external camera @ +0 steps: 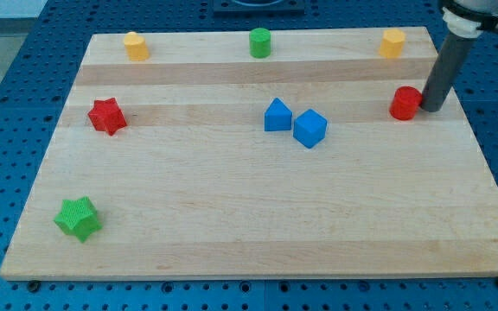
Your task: Push the red circle towards the blue blocks
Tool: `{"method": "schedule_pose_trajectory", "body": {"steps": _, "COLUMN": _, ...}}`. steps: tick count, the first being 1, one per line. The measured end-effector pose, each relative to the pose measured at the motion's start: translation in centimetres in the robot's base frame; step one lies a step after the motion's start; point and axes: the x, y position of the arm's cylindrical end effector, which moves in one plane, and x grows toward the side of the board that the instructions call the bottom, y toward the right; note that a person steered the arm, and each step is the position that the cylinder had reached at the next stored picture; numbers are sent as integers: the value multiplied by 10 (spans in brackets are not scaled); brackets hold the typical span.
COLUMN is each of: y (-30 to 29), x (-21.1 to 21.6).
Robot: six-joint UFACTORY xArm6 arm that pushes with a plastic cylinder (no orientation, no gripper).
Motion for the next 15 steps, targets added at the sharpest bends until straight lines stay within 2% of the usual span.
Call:
{"method": "schedule_pose_trajectory", "body": {"steps": 8, "y": -134, "x": 0}}
{"method": "schedule_pose_trajectory", "body": {"steps": 11, "y": -147, "x": 0}}
{"method": "schedule_pose_trajectory", "body": {"steps": 13, "y": -128, "x": 7}}
{"method": "schedule_pose_trajectory", "body": {"steps": 15, "y": -119, "x": 57}}
